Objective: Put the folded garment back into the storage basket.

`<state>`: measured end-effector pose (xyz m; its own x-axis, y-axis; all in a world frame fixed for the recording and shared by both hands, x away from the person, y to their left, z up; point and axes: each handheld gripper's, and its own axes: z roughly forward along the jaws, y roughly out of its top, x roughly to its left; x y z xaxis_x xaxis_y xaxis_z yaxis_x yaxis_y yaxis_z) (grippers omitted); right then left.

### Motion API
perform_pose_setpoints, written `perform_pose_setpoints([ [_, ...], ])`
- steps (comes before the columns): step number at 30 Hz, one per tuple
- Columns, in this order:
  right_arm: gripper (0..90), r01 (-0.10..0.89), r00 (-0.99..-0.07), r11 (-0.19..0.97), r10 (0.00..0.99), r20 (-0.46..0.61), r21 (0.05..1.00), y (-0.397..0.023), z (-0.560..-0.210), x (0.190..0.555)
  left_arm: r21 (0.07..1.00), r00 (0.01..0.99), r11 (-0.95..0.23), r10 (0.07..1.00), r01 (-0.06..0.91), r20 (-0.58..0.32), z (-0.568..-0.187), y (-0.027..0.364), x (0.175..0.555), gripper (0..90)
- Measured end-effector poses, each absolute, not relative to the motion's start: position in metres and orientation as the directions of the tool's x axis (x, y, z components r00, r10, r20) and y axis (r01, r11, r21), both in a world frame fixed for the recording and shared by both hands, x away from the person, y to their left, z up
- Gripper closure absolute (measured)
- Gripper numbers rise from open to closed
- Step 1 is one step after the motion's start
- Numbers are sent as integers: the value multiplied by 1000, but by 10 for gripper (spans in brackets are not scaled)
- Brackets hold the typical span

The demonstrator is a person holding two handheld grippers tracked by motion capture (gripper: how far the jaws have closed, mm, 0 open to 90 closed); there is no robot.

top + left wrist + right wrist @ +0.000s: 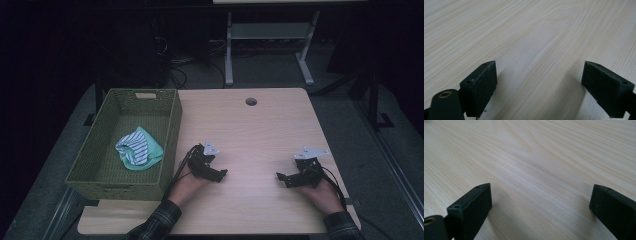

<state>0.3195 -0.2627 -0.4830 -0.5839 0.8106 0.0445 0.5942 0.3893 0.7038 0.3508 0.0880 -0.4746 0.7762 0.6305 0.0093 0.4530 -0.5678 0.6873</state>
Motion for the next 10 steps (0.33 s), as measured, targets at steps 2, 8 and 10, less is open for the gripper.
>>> perform_pose_setpoints([
  [2,40,592,-585,391,810,43,705,-263,-483,319,698,778,-558,629,449,2,-476,89,350,124],
  [8,39,592,-585,391,810,43,705,-263,-483,319,719,782,-545,624,431,4,-479,92,348,124],
  [10,38,592,-585,391,810,43,704,-263,-483,319,717,782,-548,623,432,5,-479,92,348,124],
])
